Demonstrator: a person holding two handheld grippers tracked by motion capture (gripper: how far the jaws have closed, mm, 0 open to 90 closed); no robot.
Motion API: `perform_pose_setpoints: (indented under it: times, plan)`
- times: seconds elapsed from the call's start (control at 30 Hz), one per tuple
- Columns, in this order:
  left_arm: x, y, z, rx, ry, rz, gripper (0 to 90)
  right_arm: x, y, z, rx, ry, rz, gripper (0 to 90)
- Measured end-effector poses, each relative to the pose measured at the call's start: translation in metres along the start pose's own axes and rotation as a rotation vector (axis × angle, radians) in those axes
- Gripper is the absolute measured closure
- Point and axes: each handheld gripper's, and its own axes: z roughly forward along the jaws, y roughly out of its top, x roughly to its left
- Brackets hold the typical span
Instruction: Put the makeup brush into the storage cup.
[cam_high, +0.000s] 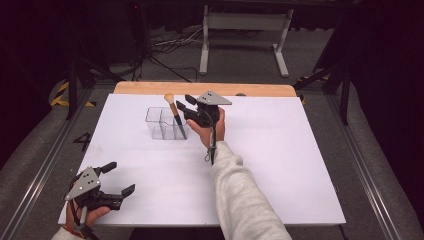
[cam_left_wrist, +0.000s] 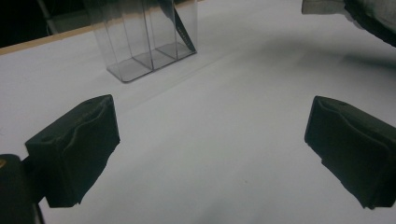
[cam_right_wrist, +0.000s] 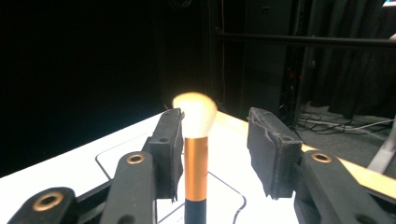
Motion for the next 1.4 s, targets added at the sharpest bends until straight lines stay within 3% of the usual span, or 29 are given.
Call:
perform_pose_setpoints:
  times: [0.27, 0.63, 1.13, 1.4]
  plan:
    - [-0.001, 0.0, -0.001, 0.008, 0.001, 0.003, 3.7, 0.0, 0.015, -0.022, -0.028, -0.035, -0.048, 47.4]
    - [-0.002, 0.0, -0.001, 0.015, 0.006, 0.013, 3.7, -0.002, 0.027, -0.052, -0.031, -0.068, -0.105, 43.1]
    - [-0.003, 0.001, 0.001, 0.02, 0.005, 0.018, 3.6, -0.005, 0.029, -0.085, -0.005, -0.1, -0.146, 36.5]
    - [-0.003, 0.001, 0.001, 0.02, 0.006, 0.018, 3.7, -0.007, 0.029, -0.099, -0.017, -0.124, -0.146, 31.6]
